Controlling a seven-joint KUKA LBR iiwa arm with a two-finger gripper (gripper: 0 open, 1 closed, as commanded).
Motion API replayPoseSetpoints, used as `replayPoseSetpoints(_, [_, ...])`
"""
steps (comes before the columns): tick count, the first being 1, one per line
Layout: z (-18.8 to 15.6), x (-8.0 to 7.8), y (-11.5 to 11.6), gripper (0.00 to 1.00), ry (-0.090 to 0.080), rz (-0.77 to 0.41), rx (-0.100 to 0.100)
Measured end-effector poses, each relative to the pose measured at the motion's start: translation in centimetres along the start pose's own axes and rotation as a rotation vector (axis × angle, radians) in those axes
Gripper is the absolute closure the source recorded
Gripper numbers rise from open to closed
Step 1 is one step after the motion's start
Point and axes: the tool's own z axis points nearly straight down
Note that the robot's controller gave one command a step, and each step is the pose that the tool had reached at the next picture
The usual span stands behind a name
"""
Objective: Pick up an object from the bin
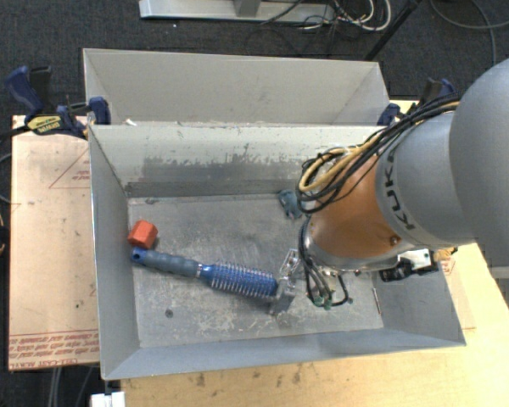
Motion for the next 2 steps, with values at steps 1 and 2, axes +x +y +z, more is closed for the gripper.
replayPoseSetpoints(1, [-11.5, -1.0, 0.2, 1.0, 0.003, -0.023, -0.001])
replayPoseSetpoints(2, [-0.2, -4.3, -2.9, 1.0, 0.012, -0.045, 0.003])
